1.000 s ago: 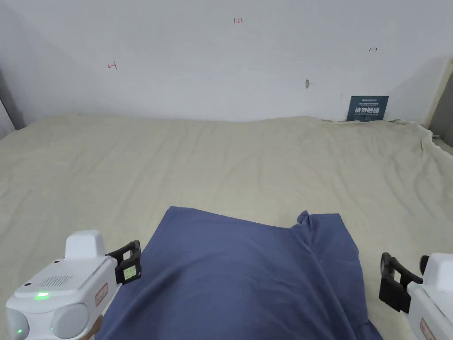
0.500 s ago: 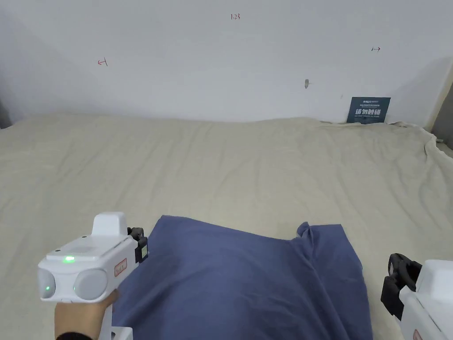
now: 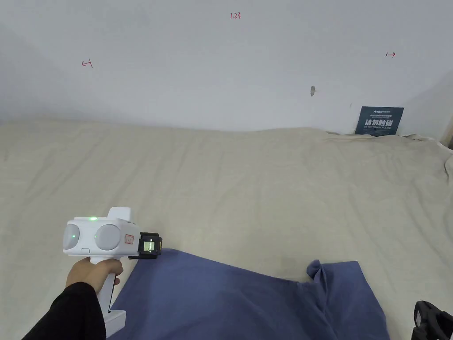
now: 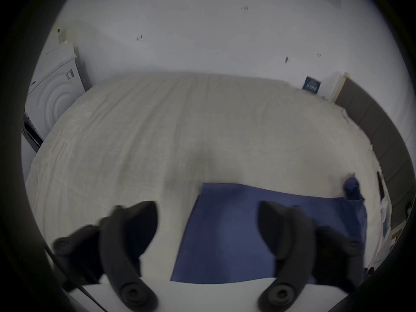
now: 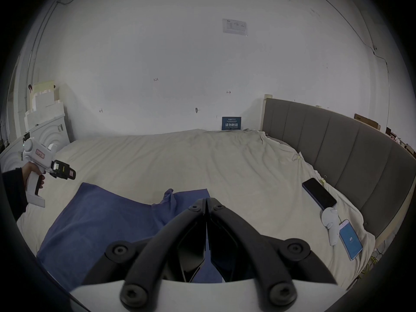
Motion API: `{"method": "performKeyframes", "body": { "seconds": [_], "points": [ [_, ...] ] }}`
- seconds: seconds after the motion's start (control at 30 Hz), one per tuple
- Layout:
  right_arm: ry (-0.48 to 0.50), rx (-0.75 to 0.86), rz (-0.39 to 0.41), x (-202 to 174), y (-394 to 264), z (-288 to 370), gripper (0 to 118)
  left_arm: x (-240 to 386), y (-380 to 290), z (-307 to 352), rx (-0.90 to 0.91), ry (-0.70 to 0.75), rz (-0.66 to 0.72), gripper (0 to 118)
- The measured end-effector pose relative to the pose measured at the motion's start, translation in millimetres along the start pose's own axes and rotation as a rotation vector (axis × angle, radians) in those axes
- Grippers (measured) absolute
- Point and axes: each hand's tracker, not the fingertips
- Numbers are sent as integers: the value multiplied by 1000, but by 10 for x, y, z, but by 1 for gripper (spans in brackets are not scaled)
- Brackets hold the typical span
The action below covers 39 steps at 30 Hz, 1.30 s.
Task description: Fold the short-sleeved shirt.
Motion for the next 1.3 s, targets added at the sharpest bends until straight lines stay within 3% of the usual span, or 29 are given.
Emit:
{"method": "performKeyframes", "body": {
  "seconds": [0.27, 0.3, 0.4, 0.47, 0.6, 0.8, 0.97, 1.0, 1.03, 1.07, 1.1, 1.13, 1.3],
  "points": [
    [-18, -60, 7, -24, -110, -346, 0, 48, 65, -742, -86, 31, 10, 102],
    [-17, -68, 0, -17, -130, -378, 0, 63, 39, -801, -100, 26, 10, 95],
    [-16, -87, -5, 9, -185, -433, 0, 114, -77, -944, -146, 19, 0, 59],
    [-17, -97, -8, 24, -205, -445, 0, 161, -138, -856, -98, 38, -9, 54],
    [-6, -138, -41, 87, -184, -493, 0, 247, -188, -787, -59, 77, -123, 1],
    [23, -207, -113, 329, -77, -863, 0, 201, -181, -417, 16, 16, -86, 0],
    [27, -332, -88, 418, -24, -1335, 2, 167, -135, 90, 84, -45, -110, 0],
    [23, -352, -81, 417, -39, -1431, 5, 198, -149, 252, 93, -55, -106, 0],
    [23, -375, -100, 423, -61, -1514, 16, 189, -148, 326, 99, -61, -103, 0],
    [31, -418, -113, 425, -88, -1630, 35, 181, -150, 404, 107, -69, -99, 0],
    [33, -454, -104, 419, -116, -1731, 64, 174, -154, 469, 112, -76, -98, 0],
    [45, -484, -102, 402, -149, -1819, 76, 190, -161, 552, 116, -78, -99, 0],
    [22, -577, -68, 204, -280, -2094, 78, 197, -189, 729, 126, -84, -108, 0]
  ]
}}
